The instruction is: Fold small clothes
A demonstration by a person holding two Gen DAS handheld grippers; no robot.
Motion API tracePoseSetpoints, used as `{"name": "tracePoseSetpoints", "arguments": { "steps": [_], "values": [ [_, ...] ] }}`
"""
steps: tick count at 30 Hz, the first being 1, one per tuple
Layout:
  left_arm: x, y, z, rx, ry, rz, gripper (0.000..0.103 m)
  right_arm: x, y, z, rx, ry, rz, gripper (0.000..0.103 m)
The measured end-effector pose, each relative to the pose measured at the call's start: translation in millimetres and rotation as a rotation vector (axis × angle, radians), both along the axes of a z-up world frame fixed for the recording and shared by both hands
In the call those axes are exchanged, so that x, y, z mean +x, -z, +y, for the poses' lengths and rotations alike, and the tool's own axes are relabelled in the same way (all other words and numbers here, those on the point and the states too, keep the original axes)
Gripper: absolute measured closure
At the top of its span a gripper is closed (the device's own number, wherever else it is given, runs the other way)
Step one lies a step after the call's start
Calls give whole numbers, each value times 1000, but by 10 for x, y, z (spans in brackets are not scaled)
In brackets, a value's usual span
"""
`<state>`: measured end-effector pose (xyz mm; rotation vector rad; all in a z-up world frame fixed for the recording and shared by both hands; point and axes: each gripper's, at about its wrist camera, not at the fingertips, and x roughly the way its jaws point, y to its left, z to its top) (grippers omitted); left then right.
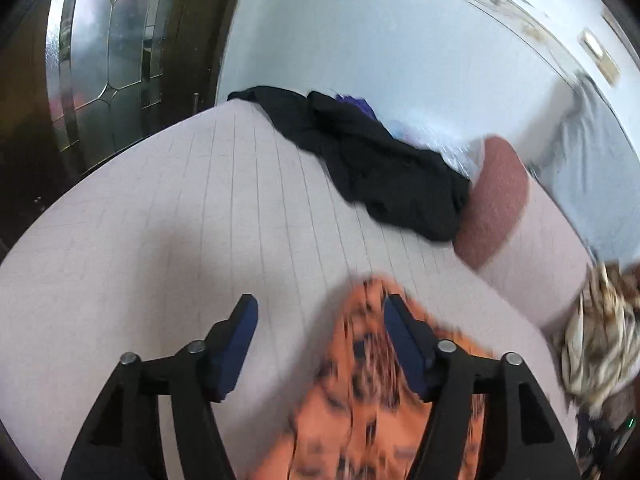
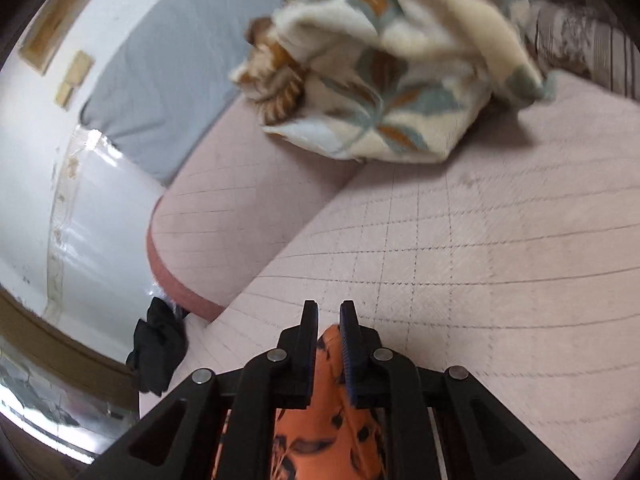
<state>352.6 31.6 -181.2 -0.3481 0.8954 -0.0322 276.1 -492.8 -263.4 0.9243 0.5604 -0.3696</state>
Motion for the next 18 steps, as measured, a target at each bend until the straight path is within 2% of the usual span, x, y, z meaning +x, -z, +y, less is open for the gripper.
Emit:
{"name": "tracePoseSetpoints", "arguments": {
  "steps": [3,5,7,10,11,13,16,18],
  "values": [
    [-447,106,-256,71,61,65,36,-138,-144,329,-74,-98,66,89],
    [-685,254,-433,97,97,105,36,-266,-94,608,-54,-177,75,89],
    [-802,481,-550,101,116,144,36,-377,-1,907,-35,-253,118,89],
    [-837,900,-535,149,82,240,35,-463,134,1320,-19,-359,157,89],
    [-833,966,-506,159,75,244,31,-488,182,1428,-21,-382,175,89],
    [-881,931,-474,159,75,220,31,-503,304,1567,-10,-418,206,89],
    [-973,885,-404,156,50,232,31,-464,600,1756,1,-488,355,88],
    [-1049,900,-277,116,16,254,31,-490,618,1822,-16,-474,374,89]
  ]
}}
